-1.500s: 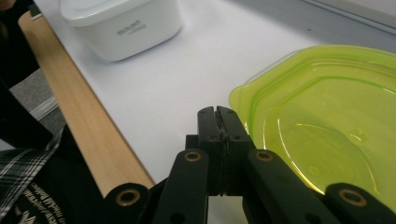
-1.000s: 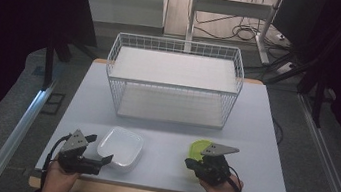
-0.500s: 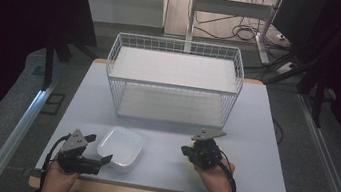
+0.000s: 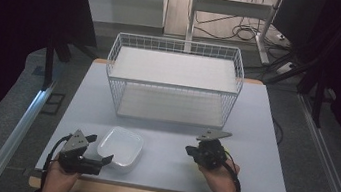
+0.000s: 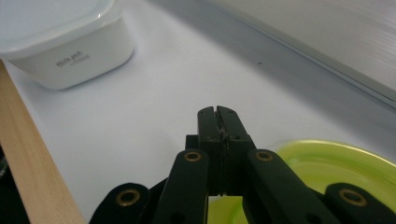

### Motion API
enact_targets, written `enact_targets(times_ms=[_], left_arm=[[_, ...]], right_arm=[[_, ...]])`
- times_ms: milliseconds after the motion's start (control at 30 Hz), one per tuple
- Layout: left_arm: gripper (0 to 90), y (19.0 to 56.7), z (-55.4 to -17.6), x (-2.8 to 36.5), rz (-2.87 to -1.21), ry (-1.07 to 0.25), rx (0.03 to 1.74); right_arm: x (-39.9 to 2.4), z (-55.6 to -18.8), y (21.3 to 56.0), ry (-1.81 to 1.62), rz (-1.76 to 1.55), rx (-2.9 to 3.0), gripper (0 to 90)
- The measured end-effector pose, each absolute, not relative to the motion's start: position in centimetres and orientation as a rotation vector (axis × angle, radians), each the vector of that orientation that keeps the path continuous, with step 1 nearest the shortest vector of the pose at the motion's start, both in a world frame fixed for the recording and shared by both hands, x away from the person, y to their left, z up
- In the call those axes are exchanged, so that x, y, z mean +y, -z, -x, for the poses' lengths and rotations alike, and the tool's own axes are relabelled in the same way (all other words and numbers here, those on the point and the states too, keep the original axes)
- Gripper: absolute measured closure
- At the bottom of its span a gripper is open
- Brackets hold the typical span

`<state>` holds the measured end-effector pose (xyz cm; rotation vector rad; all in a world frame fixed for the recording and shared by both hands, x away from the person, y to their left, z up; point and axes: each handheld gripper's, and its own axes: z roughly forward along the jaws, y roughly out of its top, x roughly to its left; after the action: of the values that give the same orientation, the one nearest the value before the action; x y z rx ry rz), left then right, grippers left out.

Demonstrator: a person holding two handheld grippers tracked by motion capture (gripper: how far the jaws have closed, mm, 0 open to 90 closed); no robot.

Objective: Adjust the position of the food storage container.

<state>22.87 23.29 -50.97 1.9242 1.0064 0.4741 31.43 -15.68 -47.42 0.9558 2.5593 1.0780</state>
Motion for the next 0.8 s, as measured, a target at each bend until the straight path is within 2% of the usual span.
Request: enact_targets(times_ms=[167, 800], left_arm=[[7.4, 51.0, -22.9, 23.4, -1.920, -0.472, 1.008], [7.4, 51.0, -22.9, 23.6, -1.913, -0.454, 1.028]], right_arm=[[-15.6, -31.8, 48.1, -1.024, -0.976, 2.569, 89.5], [-22.4, -31.5, 47.5, -0.996, -1.153, 2.457, 89.4]])
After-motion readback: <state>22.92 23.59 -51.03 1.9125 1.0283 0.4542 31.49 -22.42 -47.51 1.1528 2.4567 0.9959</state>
